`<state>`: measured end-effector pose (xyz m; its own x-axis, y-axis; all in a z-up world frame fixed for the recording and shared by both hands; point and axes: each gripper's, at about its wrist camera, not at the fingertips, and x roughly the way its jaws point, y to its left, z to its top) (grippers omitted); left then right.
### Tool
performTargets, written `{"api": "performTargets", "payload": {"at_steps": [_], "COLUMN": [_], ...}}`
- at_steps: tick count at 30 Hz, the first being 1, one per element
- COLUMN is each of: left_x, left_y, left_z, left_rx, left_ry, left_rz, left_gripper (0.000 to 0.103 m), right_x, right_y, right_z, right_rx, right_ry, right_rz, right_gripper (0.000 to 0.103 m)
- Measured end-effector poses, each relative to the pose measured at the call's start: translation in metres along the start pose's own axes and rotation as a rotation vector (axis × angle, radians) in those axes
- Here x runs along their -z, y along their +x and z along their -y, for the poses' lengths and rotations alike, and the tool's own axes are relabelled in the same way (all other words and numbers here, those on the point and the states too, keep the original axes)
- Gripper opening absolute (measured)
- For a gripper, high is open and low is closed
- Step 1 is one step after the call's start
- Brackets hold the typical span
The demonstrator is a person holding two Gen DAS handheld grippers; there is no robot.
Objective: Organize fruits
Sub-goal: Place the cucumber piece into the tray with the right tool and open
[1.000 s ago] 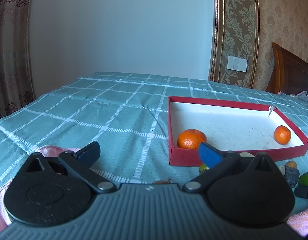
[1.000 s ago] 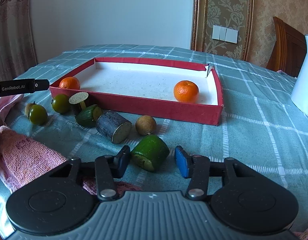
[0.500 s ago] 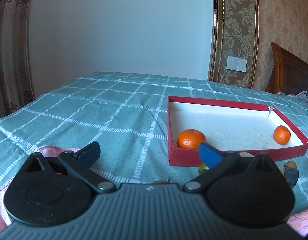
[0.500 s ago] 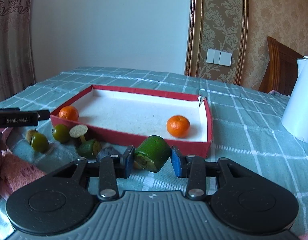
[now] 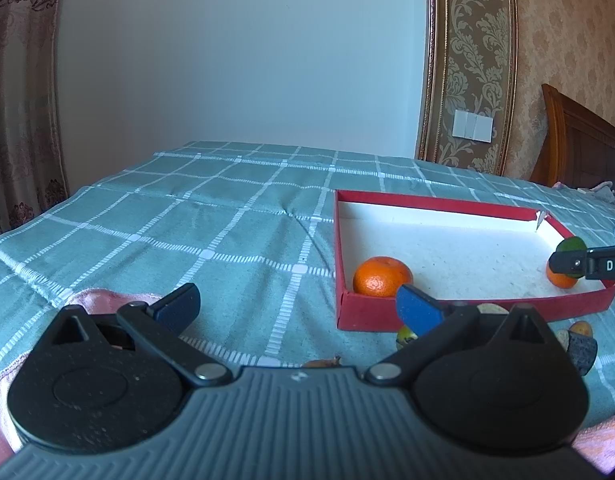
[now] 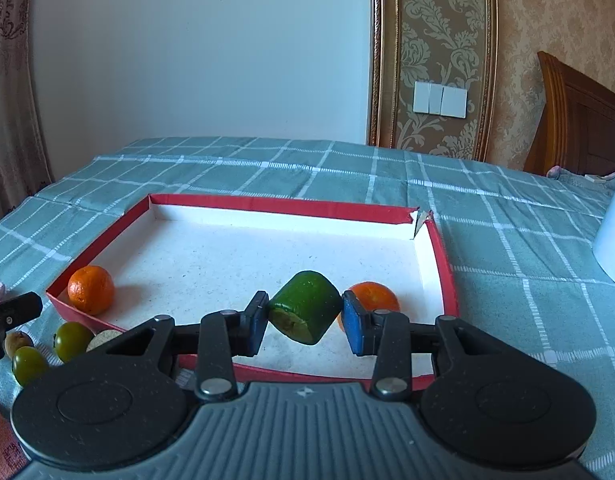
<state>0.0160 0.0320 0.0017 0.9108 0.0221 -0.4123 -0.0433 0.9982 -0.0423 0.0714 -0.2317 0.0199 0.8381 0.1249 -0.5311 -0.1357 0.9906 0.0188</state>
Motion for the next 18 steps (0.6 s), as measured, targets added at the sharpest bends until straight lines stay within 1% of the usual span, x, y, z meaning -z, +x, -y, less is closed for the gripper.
{"api": "performTargets", "payload": {"at_steps": [2,3,4,7,9,11,14,17,18], "left_x": [0.0,0.0,0.0,0.0,0.0,0.0,0.001,0.001,0.001], "left_y": [0.001,0.001,0.001,0.001,0.001,0.001,0.0,0.0,0.0], "left_z": [-0.001,-0.001,-0.001,-0.001,-0.001,-0.001,-0.001,0.0,0.001], "left_rx": [0.002,0.002,0.002,0.005,0.005,0.005,0.002,-0.003,-0.006], "left_ry": [0.0,-0.001,-0.002,-0.003,-0.001,-0.002,-0.001,0.0,0.001], "left_rz": [-0.001,-0.001,-0.002,-0.003,-0.005,-0.004,-0.002,-0.005,-0.007], "left_gripper": [0.103,0.103,0.103,0.103,0.103,0.103,0.103,0.103,0.103], "right_x": [0.001,0.001,0.002,0.007,0.013,0.024,0.042,0.055,0.056], "right_y": [0.007,0.007,0.006,-0.012,-0.027,-0.041,-0.048,-0.043,-0.044], "right_z": [0.0,0.0,0.002,0.01,0.019,0.029,0.045,0.06,0.062], "right_rx": [0.019,0.027,0.033,0.031,0.046,0.083,0.159,0.161,0.159], "right_ry": [0.006,0.011,0.022,0.065,0.101,0.141,0.193,0.286,0.307], "right_rz": [-0.023,-0.024,-0.021,0.035,0.077,0.124,0.143,0.104,0.113], "right_gripper": [0.041,0.045,0.047,0.053,0.064,0.072,0.073,0.073,0.073]}}
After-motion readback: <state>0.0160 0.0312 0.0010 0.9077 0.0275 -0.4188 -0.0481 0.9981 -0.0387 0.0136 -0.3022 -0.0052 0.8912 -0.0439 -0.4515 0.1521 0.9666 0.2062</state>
